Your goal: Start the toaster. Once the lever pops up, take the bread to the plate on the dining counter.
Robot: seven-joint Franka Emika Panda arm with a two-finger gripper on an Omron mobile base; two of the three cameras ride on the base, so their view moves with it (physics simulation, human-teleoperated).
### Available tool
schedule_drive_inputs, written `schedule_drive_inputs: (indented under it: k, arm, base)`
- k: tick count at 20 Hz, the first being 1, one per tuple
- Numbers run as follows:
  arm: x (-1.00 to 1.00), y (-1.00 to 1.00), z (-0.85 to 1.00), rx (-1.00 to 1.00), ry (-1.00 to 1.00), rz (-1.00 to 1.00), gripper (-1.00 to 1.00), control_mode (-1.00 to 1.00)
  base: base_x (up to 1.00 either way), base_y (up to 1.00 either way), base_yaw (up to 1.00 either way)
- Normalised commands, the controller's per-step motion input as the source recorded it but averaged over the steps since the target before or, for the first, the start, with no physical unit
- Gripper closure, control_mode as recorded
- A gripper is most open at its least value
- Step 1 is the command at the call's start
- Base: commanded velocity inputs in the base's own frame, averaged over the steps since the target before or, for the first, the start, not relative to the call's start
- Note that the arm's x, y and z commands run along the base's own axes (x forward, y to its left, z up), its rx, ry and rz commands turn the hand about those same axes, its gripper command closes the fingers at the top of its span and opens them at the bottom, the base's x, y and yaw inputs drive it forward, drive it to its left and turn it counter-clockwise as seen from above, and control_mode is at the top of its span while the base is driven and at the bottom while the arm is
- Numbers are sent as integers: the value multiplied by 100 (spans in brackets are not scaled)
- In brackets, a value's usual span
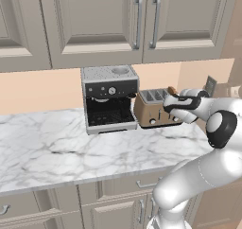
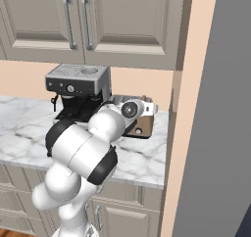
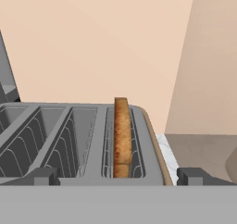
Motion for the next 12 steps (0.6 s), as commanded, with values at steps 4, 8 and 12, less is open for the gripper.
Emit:
schedule_drive_inputs:
  k: [4,8,12]
  arm:
    - [0,0,0,0,0,0,-100,-100]
    - [0,0,0,0,0,0,-100,-100]
    - [0,0,0,0,0,0,-100,-100]
  base:
    - [0,0,0]
    - [0,0,0]
    - [0,0,0]
